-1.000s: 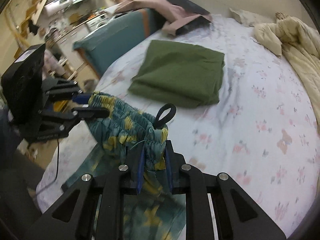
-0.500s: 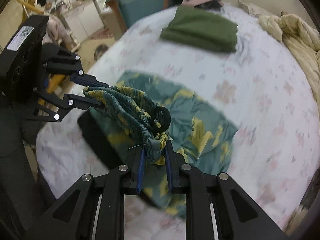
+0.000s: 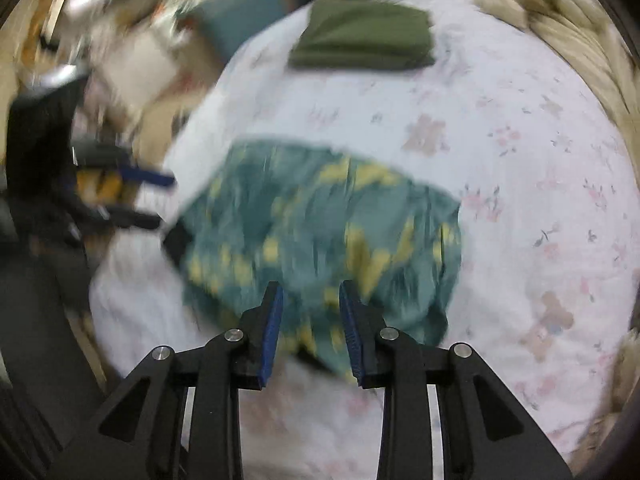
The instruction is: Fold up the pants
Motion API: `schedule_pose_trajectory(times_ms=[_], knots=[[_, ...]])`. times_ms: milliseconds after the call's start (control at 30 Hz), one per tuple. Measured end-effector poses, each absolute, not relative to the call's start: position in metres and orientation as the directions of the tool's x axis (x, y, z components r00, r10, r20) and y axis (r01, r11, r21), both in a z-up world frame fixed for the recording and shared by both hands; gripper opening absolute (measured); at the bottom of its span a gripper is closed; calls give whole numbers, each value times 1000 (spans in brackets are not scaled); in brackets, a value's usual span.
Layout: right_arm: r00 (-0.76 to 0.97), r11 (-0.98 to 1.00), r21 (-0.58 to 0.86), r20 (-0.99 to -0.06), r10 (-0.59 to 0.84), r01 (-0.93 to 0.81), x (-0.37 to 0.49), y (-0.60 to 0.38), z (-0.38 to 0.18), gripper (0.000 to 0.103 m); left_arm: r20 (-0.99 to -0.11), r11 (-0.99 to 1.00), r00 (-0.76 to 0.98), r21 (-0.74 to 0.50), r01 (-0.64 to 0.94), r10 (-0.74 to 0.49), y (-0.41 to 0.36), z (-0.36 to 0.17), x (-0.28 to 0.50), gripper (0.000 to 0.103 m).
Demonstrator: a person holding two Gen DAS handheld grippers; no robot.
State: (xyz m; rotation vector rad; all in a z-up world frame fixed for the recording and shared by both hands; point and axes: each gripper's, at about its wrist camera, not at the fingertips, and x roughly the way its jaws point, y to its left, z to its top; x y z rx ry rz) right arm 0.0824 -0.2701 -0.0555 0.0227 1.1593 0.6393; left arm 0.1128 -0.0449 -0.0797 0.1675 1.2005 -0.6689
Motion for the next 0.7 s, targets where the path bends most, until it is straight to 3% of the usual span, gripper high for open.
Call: schedule_pose_trajectory(times_ms=[67,233,367,533,700], knots=[[191,808,403,-834,518,-430,95,-257,-66,29,-930,841,162,-211,498,-329,-57,-104,115,37],[5,791,343,-916,400,-506,88,-214,-120,29,-983,800,108,-57,597,-151,-87,-154,88,40],[-64,790,395,-907,416,-469,88,-224,-129,30,-980,827,51,-135,546,-194,-74,-150,93,42],[127,833,475,-843,523,-283,115,-284,-91,34,-937,922,205,-208,327,-284,-18,-117,129,42],[231,852,523,-827,513,-23,152,-337,-103,35,-924,956,259,-293,-6,-281,45,-138,173,41]])
